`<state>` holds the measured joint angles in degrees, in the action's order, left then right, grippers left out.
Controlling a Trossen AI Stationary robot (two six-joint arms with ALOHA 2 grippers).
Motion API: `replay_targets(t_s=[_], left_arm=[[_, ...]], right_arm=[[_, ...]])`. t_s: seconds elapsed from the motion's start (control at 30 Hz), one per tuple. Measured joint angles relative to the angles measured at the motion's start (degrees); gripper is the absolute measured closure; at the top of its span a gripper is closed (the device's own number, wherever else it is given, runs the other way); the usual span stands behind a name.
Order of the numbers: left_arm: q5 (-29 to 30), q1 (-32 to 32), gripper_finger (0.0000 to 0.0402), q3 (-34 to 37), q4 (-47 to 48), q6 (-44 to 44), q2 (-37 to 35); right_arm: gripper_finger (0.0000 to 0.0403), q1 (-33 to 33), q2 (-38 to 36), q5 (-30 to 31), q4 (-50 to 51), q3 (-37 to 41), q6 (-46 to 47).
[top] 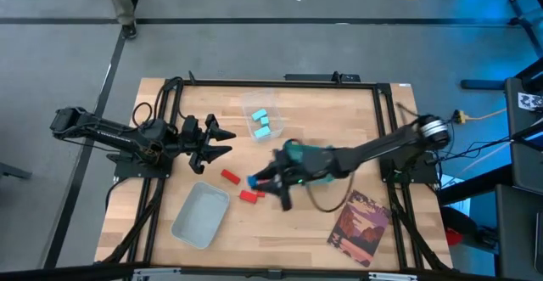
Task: Sort & place blocks by color
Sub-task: Put the blue block into the gray bin
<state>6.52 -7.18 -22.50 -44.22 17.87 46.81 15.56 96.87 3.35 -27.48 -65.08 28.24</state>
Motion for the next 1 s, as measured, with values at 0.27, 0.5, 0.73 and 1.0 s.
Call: replay_targets(t_s=[0.27, 0.5, 0.73, 1.0], left_arm=[[0.0, 0.0, 0.0195, 0.0, -0.01, -0.02, 0.0], [-0.08, 0.0, 0.0195, 0.0, -0.03, -0.02, 0.0], [-0.2, 0.02, 0.0195, 0.0, -0.06, -0.02, 0.0], [-0.22, 0.02, 0.0195, 0.0, -0.03, -0.02, 0.0]], right_arm=[[0.0267, 0.63, 16.65, -5.05, 1.95, -15.91, 0.03], [0.0267, 0.58, 27.81, -4.97, 1.96, -26.12, 1.49], [0.0267, 0.61, 37.58, -3.71, 3.92, -35.77, 1.49], [0.0267, 0.58, 41.97, 3.43, 15.91, -40.24, 1.37]])
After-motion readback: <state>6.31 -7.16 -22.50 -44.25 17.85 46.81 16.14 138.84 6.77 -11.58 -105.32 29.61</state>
